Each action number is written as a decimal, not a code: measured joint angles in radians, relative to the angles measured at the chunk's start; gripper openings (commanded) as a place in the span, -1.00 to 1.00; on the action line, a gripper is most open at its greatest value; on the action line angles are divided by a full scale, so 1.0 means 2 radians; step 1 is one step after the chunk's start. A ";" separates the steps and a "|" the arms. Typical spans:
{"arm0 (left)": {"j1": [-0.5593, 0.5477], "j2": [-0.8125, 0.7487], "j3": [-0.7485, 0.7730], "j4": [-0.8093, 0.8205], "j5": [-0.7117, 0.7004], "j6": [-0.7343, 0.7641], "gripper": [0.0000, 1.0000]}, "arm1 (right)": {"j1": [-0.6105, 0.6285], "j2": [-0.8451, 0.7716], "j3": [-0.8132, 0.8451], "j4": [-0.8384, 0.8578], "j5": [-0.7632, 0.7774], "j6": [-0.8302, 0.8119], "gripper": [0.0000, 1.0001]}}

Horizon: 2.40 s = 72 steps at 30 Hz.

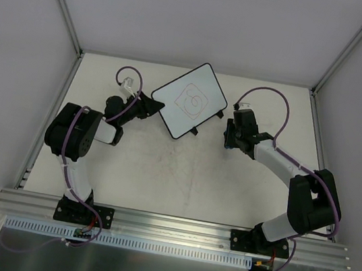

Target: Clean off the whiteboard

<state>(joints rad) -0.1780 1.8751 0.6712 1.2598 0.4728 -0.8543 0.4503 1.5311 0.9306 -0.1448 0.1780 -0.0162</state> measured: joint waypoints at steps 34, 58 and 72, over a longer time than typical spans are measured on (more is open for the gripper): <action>-0.010 0.026 0.019 0.004 0.013 -0.024 -0.53 | 0.000 0.000 0.001 0.003 -0.016 0.009 -0.88; -0.013 0.034 0.028 0.006 0.025 -0.030 -0.68 | 0.003 0.187 0.308 0.008 -0.132 0.039 -1.00; -0.013 0.035 0.029 0.008 0.038 -0.037 -0.85 | 0.051 0.233 0.334 0.109 -0.136 0.022 -1.00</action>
<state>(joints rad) -0.2043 1.9450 0.7292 1.2766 0.5480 -0.9291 0.5526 1.9980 1.5993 0.0742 -0.0937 0.0273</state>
